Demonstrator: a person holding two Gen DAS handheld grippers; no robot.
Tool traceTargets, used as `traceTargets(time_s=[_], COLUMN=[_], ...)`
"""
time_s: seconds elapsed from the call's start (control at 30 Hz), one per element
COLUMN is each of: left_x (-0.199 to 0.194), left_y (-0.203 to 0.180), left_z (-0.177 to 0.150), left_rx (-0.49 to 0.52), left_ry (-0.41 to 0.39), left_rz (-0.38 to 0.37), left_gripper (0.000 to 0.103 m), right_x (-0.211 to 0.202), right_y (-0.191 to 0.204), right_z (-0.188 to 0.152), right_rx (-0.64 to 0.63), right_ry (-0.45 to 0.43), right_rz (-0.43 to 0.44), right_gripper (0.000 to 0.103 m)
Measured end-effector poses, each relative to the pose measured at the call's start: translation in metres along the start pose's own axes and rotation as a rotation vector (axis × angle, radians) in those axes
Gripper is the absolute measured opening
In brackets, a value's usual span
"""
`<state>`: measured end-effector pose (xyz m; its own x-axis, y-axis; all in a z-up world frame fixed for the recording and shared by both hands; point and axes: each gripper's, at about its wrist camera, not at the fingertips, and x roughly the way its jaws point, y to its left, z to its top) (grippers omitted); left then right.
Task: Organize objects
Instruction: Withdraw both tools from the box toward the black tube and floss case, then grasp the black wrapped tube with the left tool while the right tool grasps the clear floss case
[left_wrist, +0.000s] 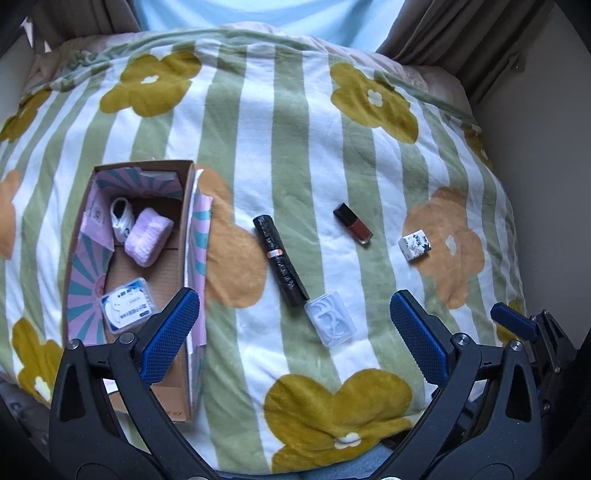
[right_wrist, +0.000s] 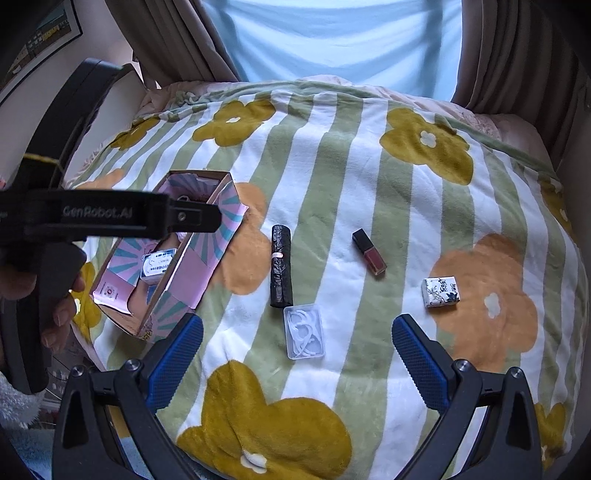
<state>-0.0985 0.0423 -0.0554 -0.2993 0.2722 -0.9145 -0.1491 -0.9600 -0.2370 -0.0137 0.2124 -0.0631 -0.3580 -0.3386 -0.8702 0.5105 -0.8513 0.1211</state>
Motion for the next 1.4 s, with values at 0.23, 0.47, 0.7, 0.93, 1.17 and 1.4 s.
traceTargets(time_s=[0.23, 0.47, 0.7, 0.93, 1.17, 1.4], left_x=[0.081, 0.158, 0.215, 0.248, 0.257, 0.252], left_y=[-0.004, -0.002, 0.015, 0.025, 0.024, 0.04], left_z=[0.003, 0.01, 0.019, 0.017, 0.013, 0.01], left_rx=[-0.049, -0.047, -0.063, -0.085, -0.073, -0.126], left_ry=[0.09, 0.162, 0.198, 0.235, 0.257, 0.235], left_rz=[-0.025, 0.03, 0.079, 0.092, 0.134, 0.099], left_gripper=[0.098, 0.081, 0.078, 0.06, 0.052, 0.03], right_x=[0.061, 0.123, 0.166, 0.195, 0.211, 0.21], right_y=[-0.012, -0.006, -0.001, -0.006, -0.008, -0.011], right_z=[-0.023, -0.045, -0.047, -0.042, -0.043, -0.042], right_rx=[-0.037, -0.135, -0.146, -0.124, -0.114, -0.099], right_ry=[0.023, 0.063, 0.105, 0.155, 0.209, 0.208], right_rz=[0.018, 0.005, 0.024, 0.015, 0.031, 0.023], right_gripper=[0.102, 0.099, 0.091, 0.077, 0.053, 0.051])
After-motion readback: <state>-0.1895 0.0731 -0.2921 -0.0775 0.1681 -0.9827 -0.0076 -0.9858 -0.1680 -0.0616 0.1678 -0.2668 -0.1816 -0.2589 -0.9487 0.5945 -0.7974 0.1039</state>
